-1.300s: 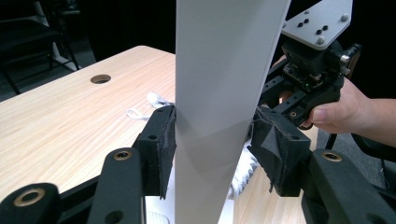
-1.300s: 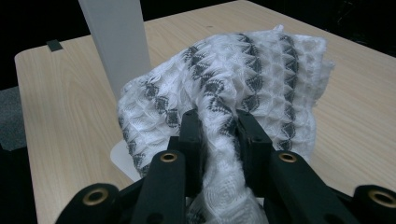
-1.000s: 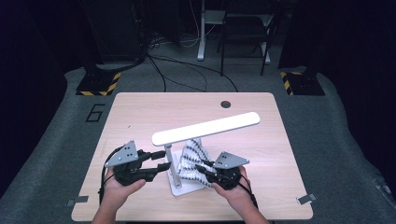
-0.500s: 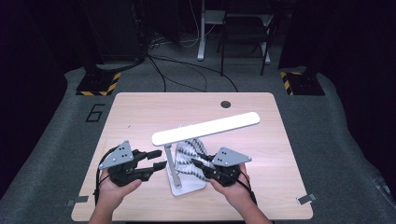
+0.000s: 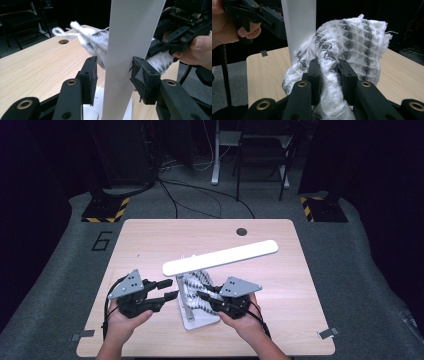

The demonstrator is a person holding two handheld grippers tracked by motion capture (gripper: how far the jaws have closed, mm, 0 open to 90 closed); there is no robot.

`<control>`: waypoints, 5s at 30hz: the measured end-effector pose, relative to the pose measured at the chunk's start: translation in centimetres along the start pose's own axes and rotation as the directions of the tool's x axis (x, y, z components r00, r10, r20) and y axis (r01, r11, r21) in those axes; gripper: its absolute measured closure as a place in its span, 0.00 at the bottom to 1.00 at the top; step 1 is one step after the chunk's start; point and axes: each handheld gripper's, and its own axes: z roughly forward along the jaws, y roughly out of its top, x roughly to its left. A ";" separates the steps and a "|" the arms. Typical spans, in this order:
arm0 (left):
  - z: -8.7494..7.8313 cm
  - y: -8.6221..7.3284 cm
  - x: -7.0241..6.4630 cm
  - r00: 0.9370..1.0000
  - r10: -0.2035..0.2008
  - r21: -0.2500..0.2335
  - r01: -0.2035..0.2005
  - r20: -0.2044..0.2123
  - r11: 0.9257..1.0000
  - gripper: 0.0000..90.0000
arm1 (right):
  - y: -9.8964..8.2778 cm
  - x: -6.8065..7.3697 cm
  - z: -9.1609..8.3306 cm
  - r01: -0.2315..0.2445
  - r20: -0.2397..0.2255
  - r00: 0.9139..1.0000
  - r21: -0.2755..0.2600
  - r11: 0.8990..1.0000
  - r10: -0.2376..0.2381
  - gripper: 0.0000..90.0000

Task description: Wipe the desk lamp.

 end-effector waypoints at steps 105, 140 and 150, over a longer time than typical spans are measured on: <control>0.2 -0.2 0.2 1.000 -0.018 0.002 0.018 0.006 1.000 0.58 | -2.7 0.3 3.4 -0.080 -0.059 0.995 0.060 0.995 0.083 0.84; 0.5 -0.3 0.1 1.000 -0.014 0.013 0.014 0.006 1.000 0.57 | 2.4 0.5 0.9 -0.034 -0.042 0.999 -0.053 0.998 0.032 0.84; 0.5 -0.3 0.1 1.000 -0.014 0.013 0.014 0.002 1.000 0.57 | 3.7 0.6 0.4 -0.034 -0.039 0.999 -0.100 0.994 0.031 0.84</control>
